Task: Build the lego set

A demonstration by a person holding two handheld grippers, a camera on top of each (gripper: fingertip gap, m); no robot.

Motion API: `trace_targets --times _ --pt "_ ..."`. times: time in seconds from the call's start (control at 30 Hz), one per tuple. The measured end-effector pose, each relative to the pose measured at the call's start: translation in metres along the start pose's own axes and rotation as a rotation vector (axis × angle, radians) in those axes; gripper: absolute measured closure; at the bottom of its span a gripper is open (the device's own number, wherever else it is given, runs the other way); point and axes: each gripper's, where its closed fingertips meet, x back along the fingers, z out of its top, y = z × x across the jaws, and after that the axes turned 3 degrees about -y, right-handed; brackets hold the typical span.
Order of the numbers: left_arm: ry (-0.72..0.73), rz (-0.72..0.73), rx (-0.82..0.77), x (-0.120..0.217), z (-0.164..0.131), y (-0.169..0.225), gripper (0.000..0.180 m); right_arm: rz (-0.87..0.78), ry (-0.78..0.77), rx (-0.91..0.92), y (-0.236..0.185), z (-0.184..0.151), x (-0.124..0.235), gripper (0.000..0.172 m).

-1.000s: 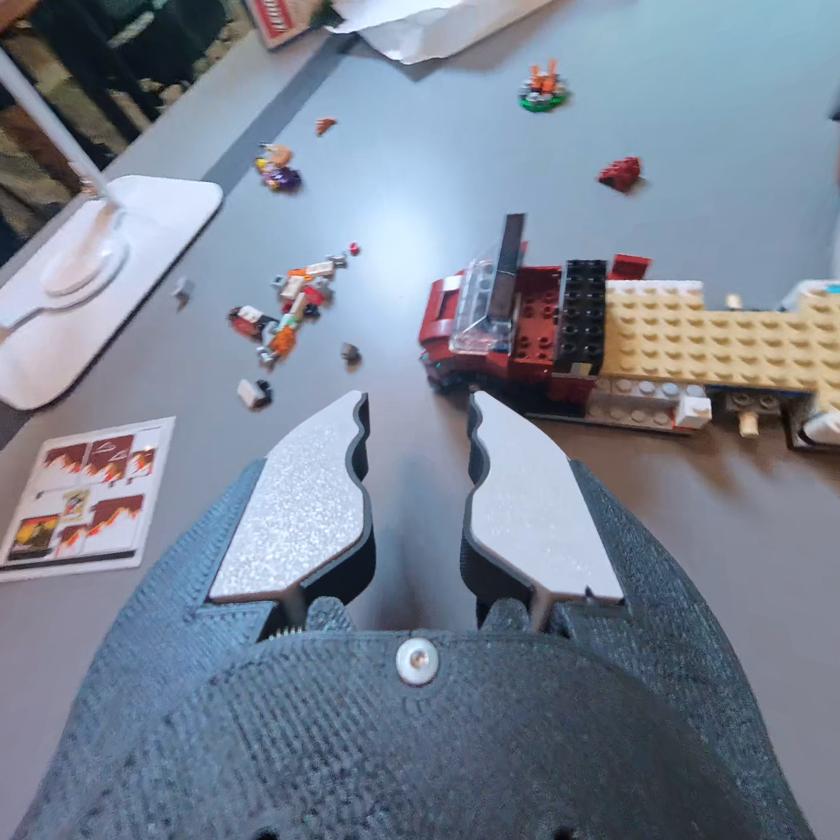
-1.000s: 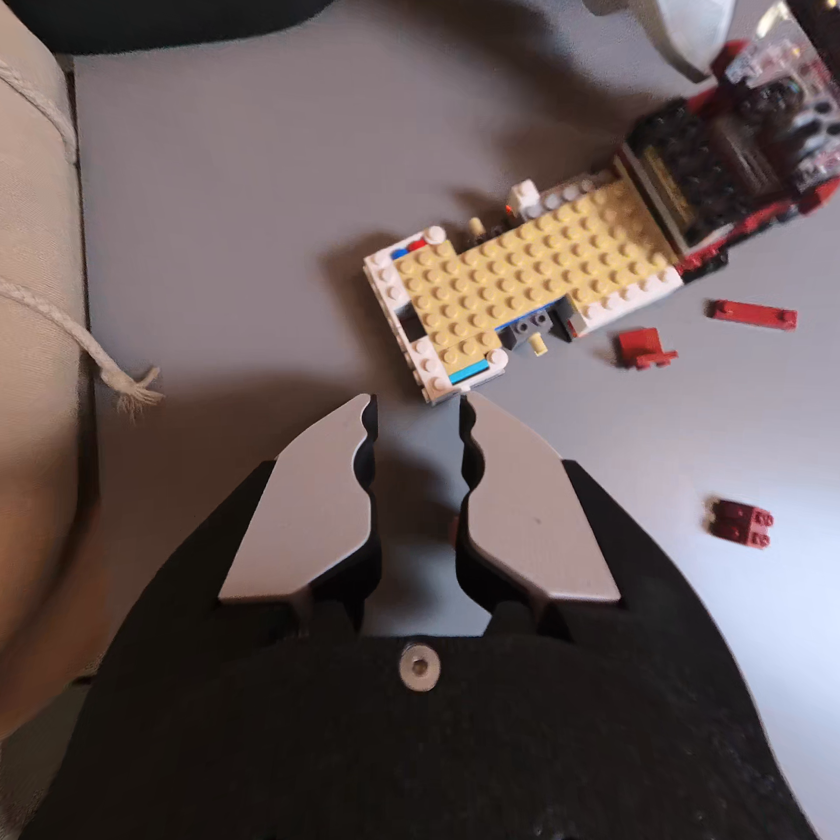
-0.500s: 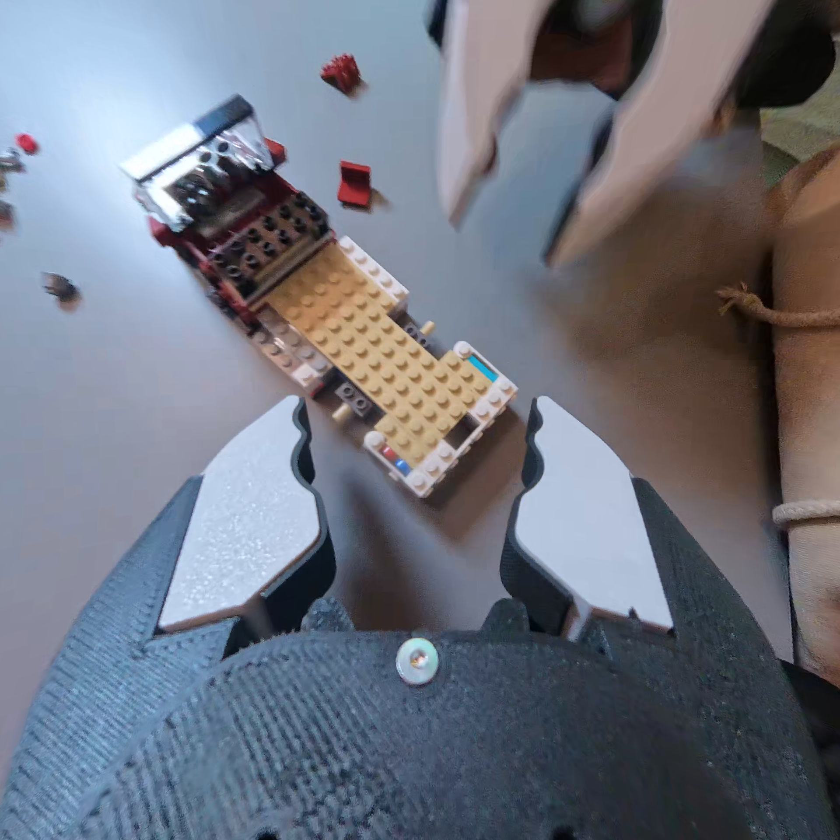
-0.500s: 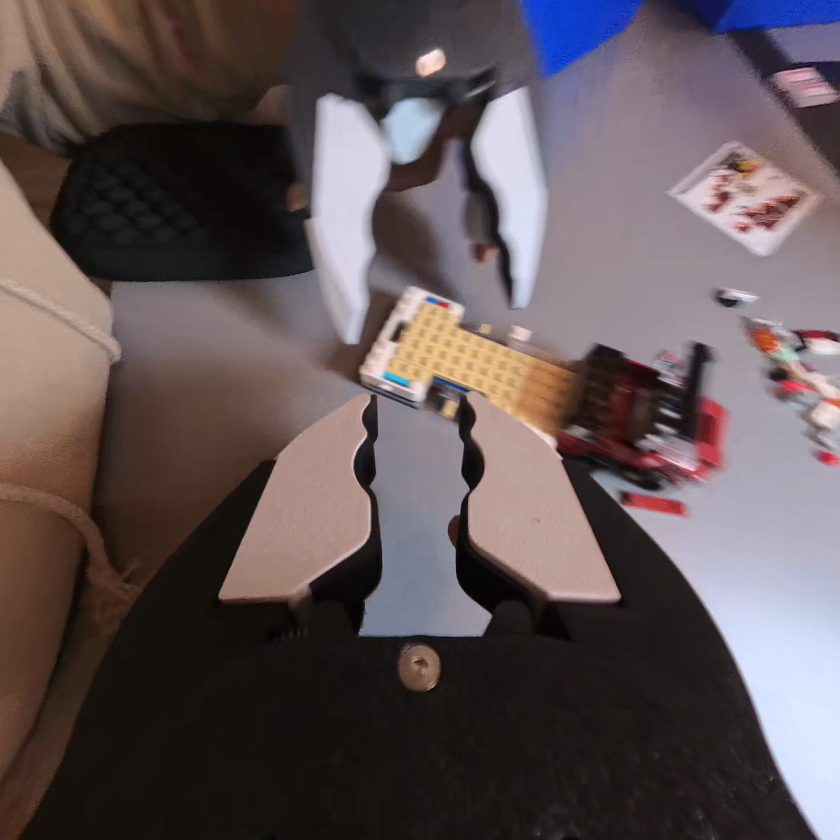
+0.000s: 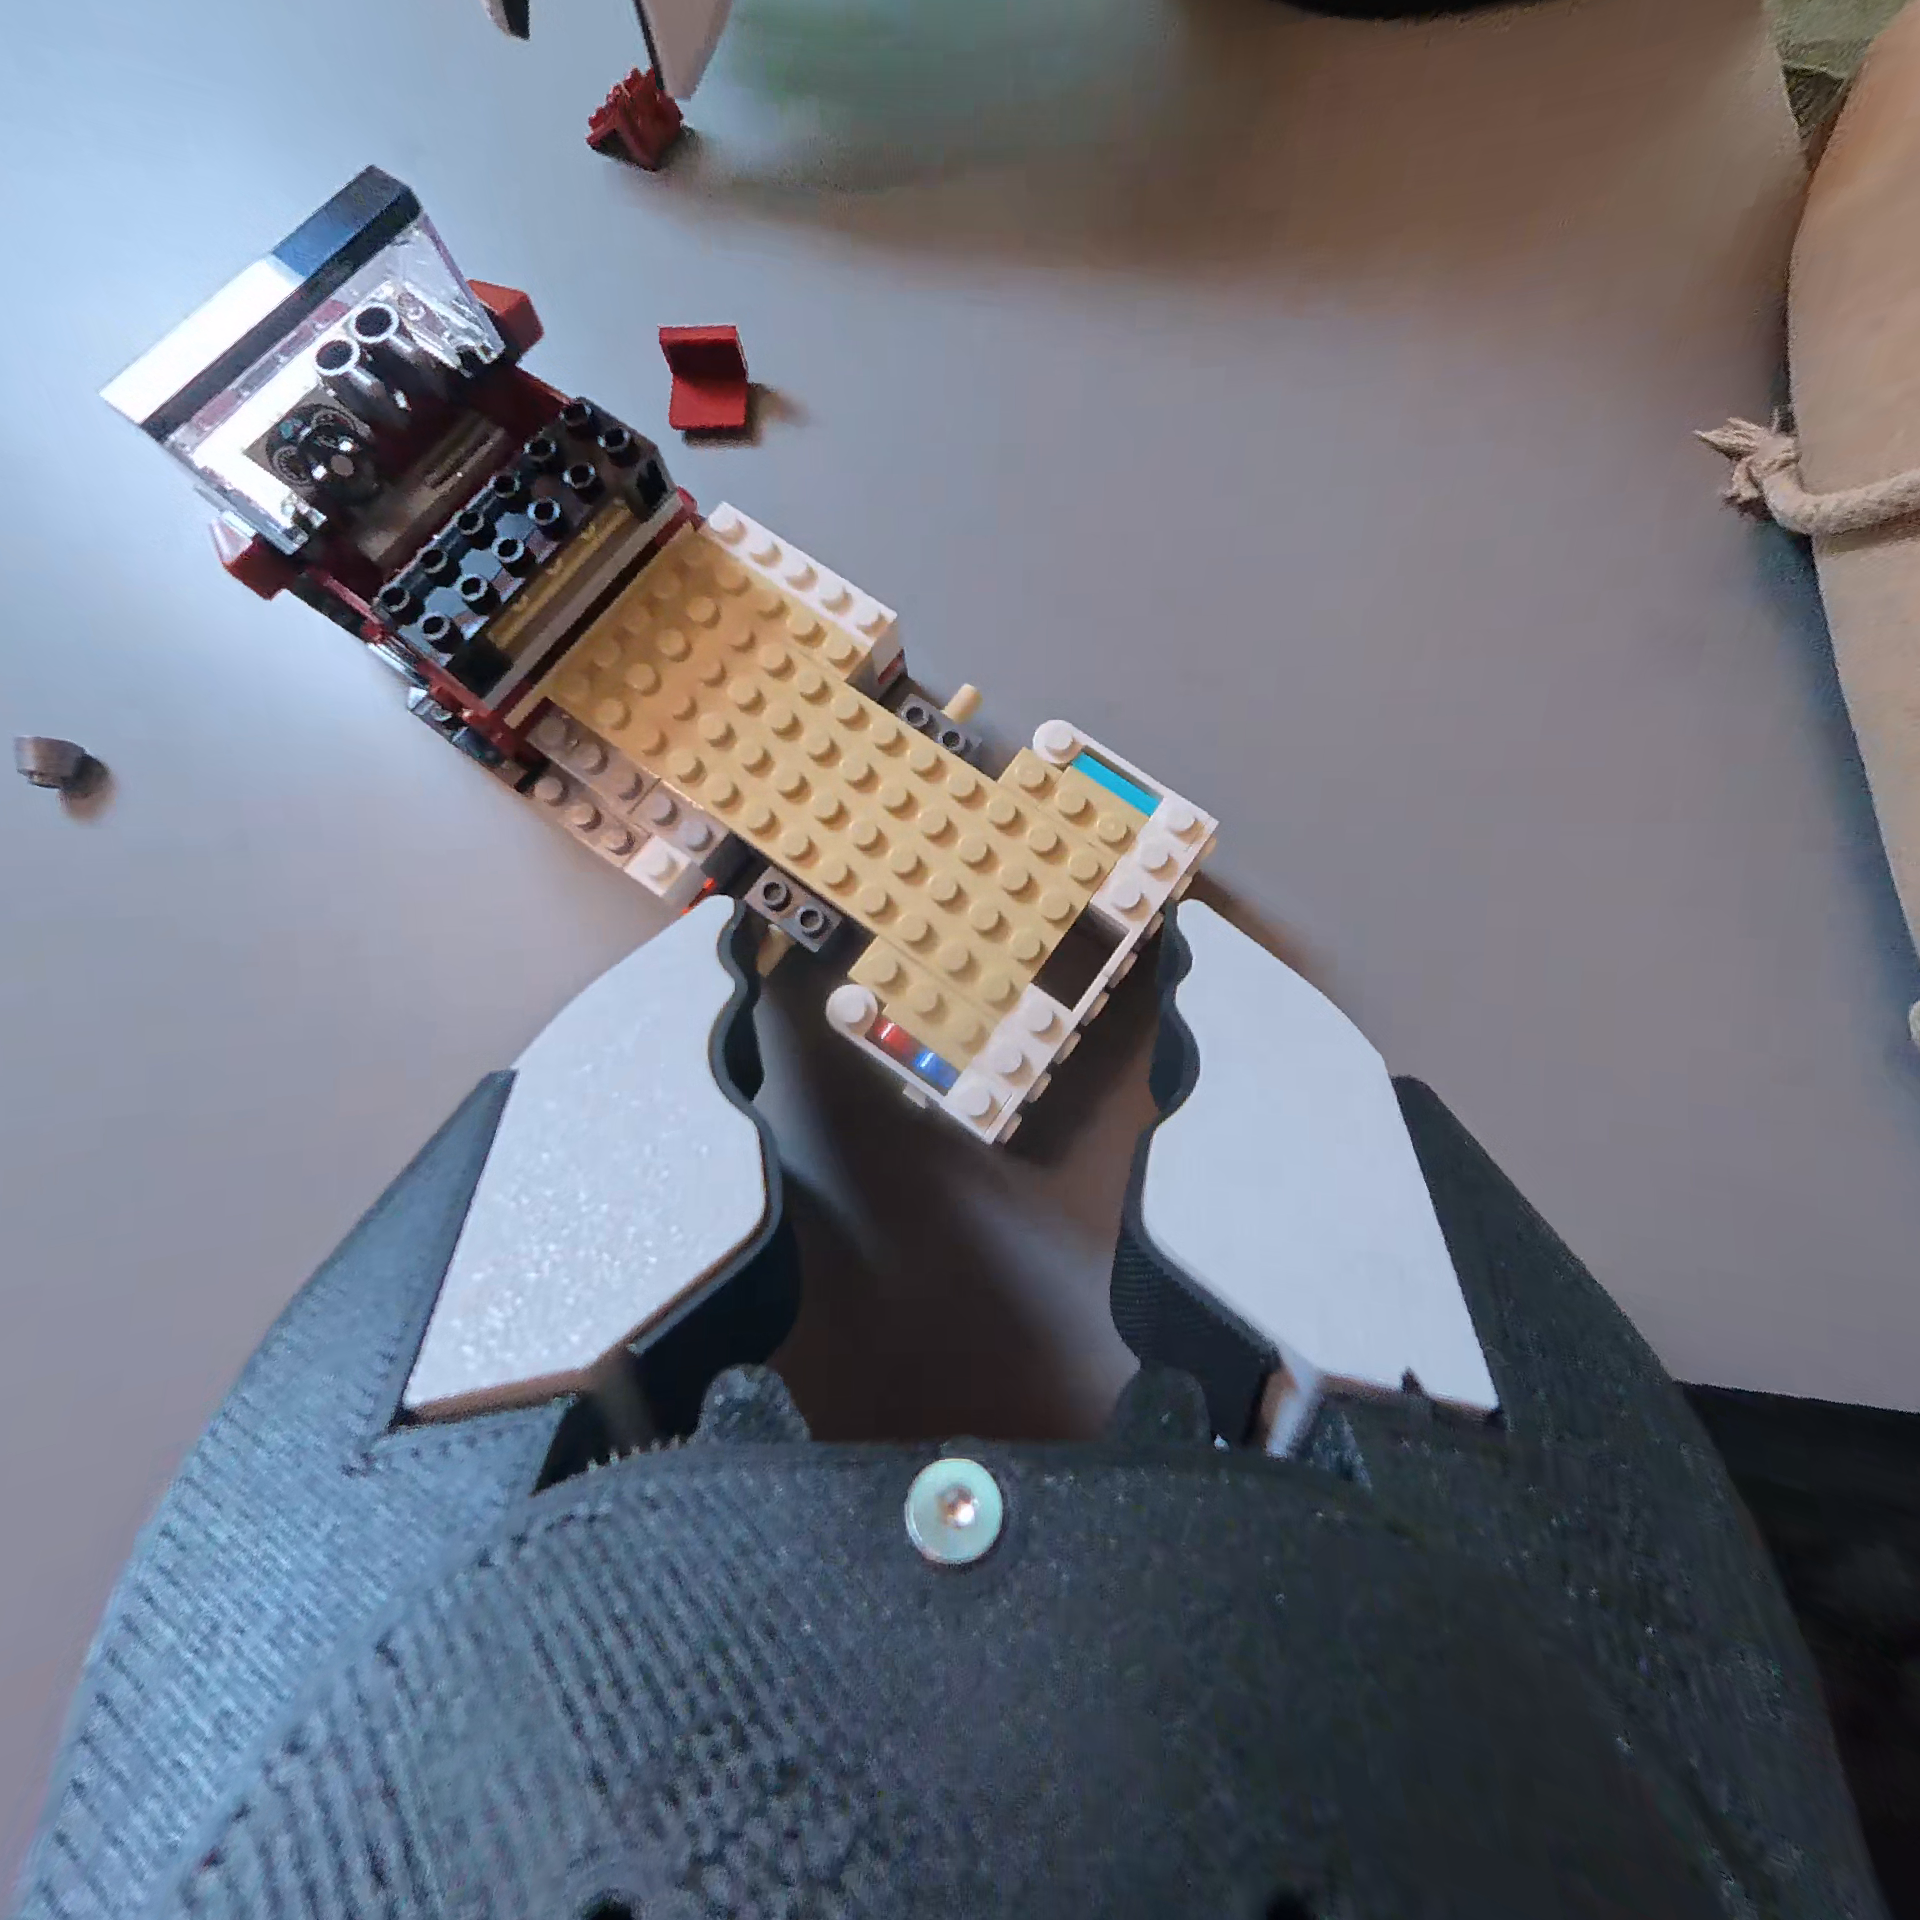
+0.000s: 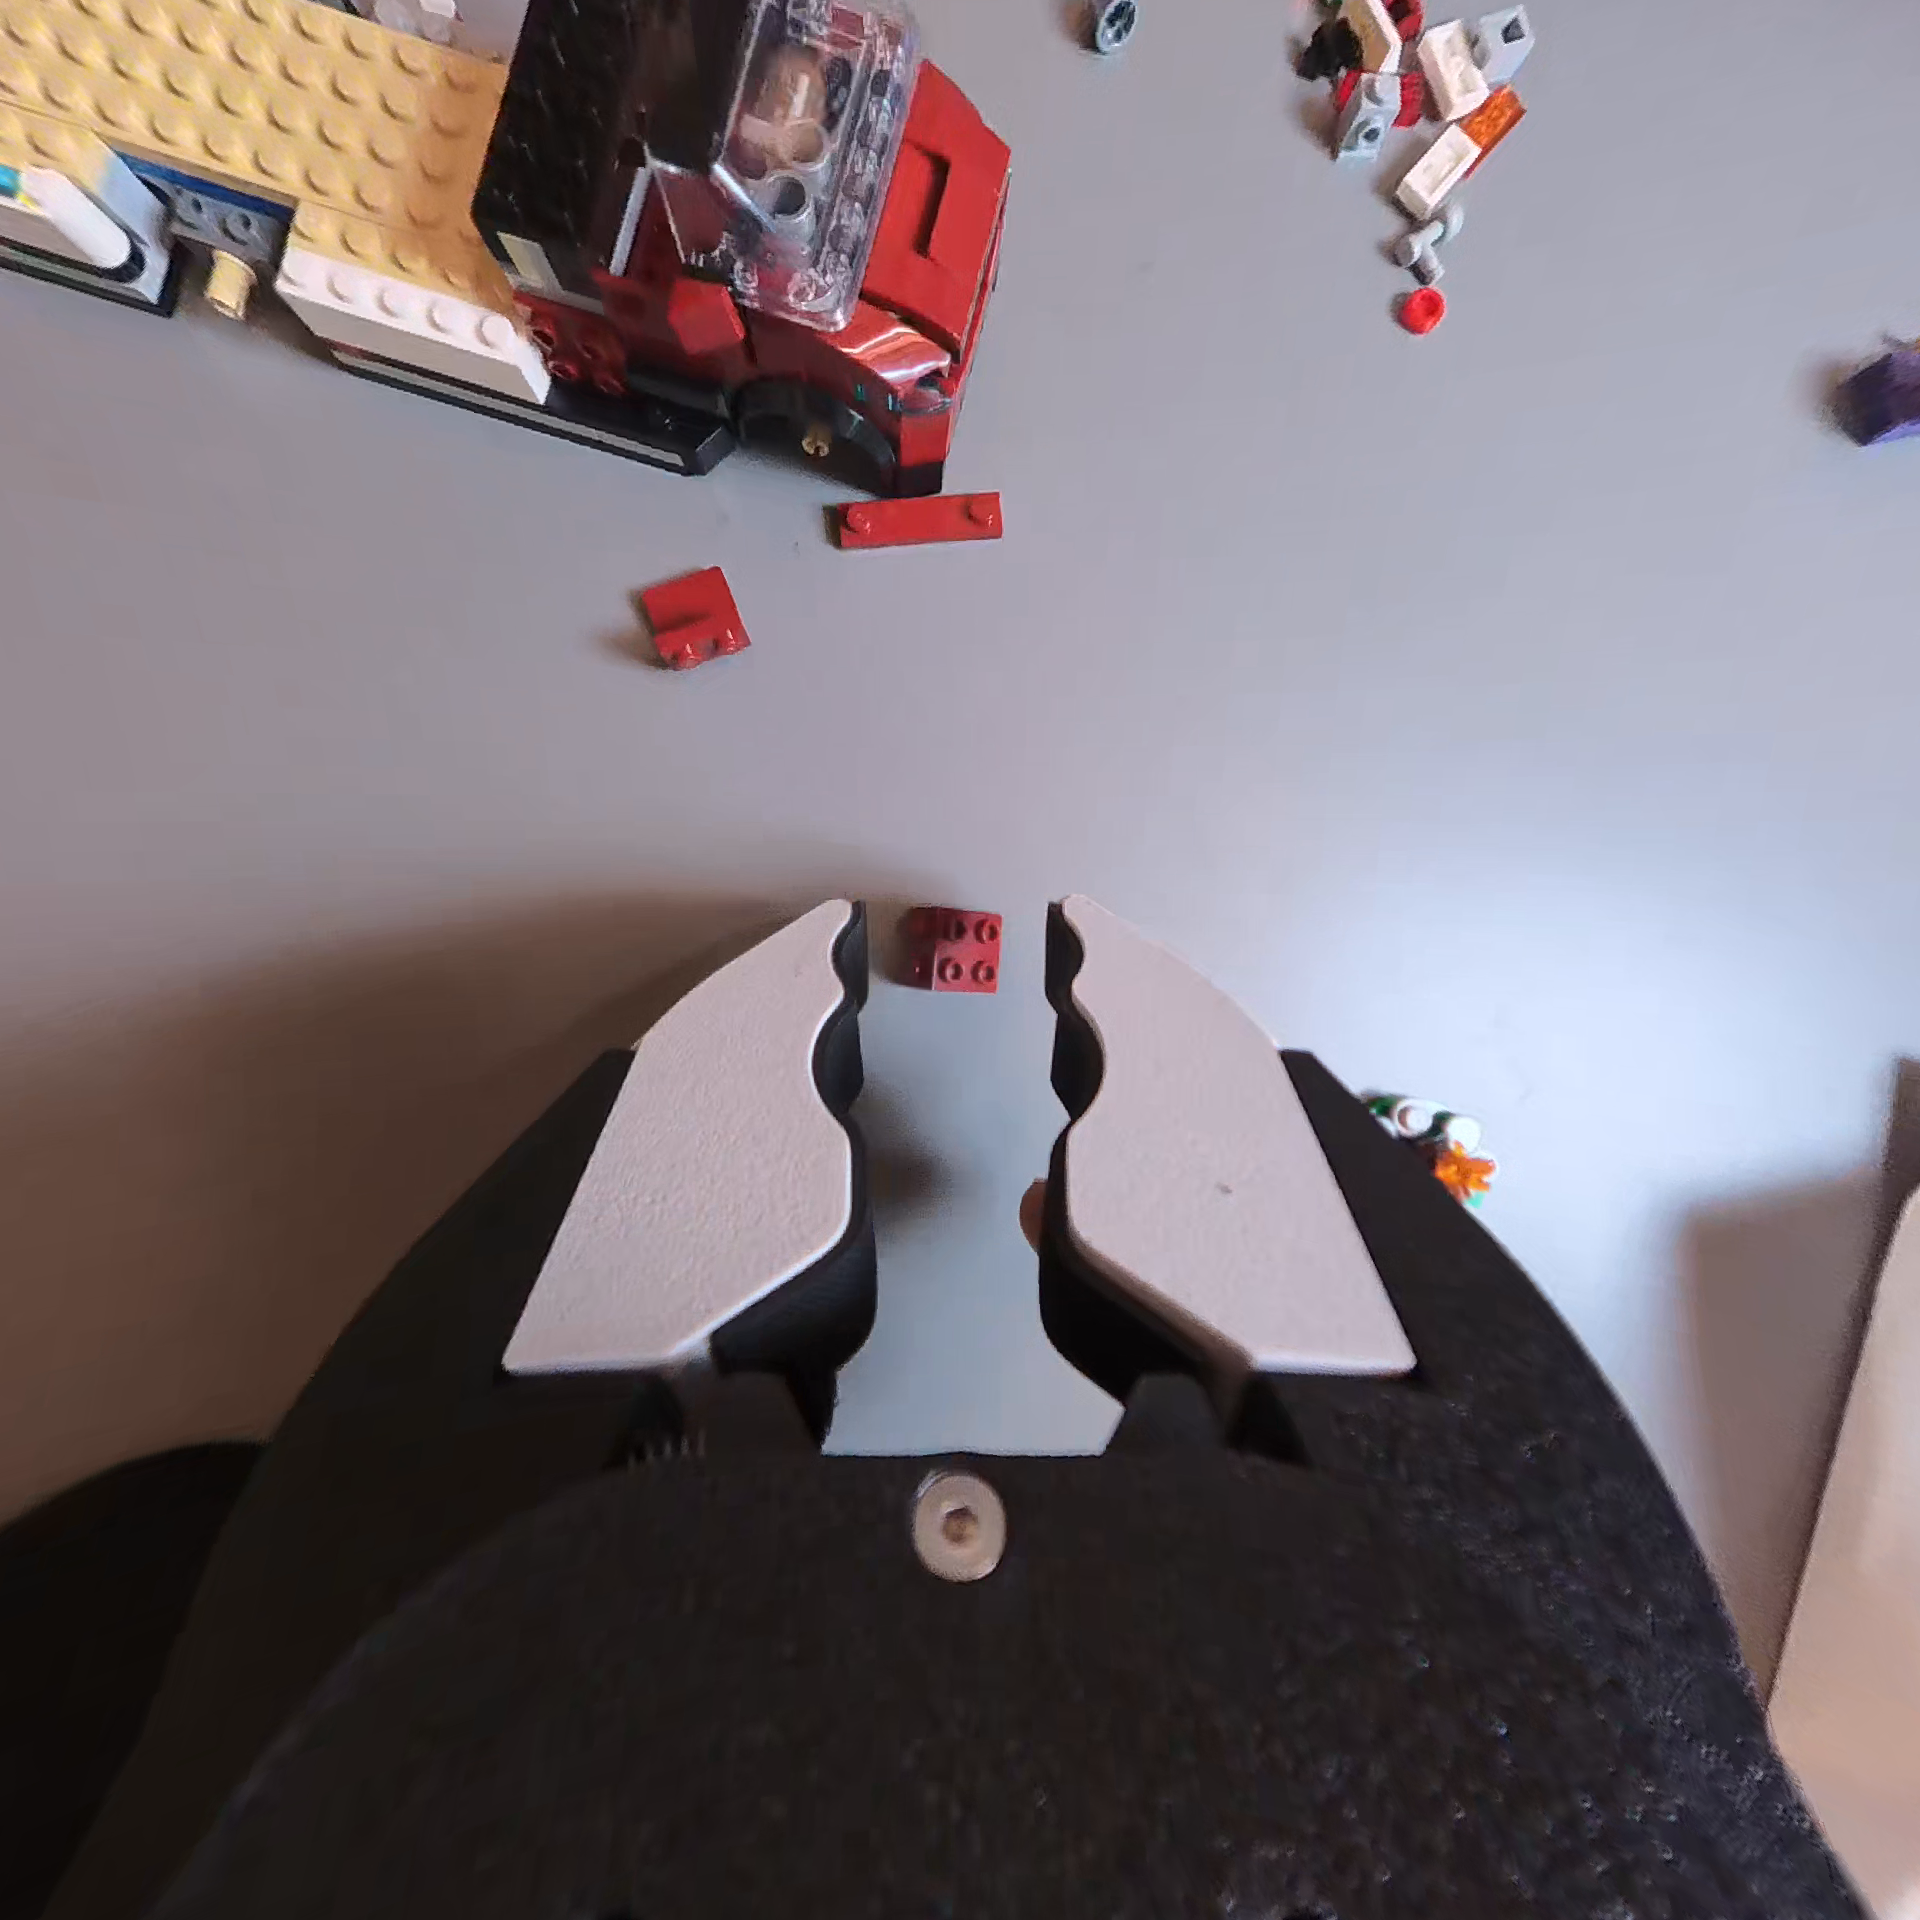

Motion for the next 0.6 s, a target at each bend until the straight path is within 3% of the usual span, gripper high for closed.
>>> trace_targets --times 0.13,0.23,0.6 --pt "-0.003 -0.005 -0.007 0.0 0.0 0.001 0.106 0.018 0.038 -0.019 0.002 0.027 -0.012 0.145" --pt "-0.001 -0.003 -0.007 0.0 0.0 0.001 0.106 0.058 0.022 0.018 -0.002 0.042 -0.029 0.141" --pt "-0.013 0.003 -0.021 0.01 -0.01 -0.003 0.106 0.184 -0.086 0.134 -0.007 0.058 -0.051 0.136"
